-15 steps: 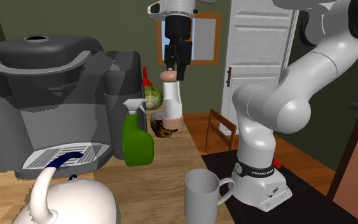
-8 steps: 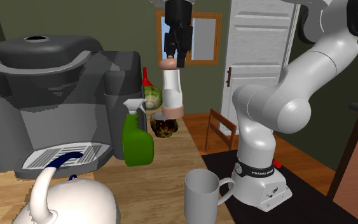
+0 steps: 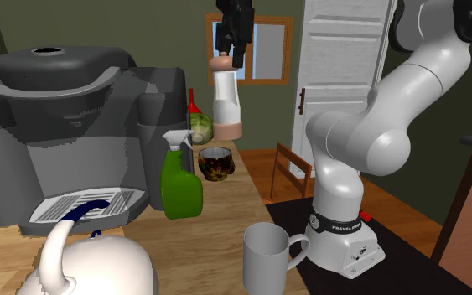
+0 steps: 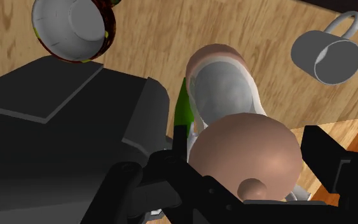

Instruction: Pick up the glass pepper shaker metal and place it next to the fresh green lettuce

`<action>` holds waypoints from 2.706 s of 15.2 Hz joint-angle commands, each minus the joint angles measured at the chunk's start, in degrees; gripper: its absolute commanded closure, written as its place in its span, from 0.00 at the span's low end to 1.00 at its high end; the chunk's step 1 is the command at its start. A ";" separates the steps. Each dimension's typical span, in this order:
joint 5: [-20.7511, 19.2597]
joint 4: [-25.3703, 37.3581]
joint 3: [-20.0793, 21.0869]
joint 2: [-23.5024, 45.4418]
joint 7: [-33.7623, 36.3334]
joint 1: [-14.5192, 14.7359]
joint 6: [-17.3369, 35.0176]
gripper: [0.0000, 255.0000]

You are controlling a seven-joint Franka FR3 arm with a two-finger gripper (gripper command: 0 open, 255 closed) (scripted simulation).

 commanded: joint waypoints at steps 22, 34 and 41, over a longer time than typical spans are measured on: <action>-9.86 20.22 -23.00 14.54 -22.64 1.20 -1.72 1.00; -1.67 41.82 -54.64 37.55 -45.85 12.21 0.53 1.00; 34.86 65.68 -56.33 75.99 -71.89 -22.68 -8.91 1.00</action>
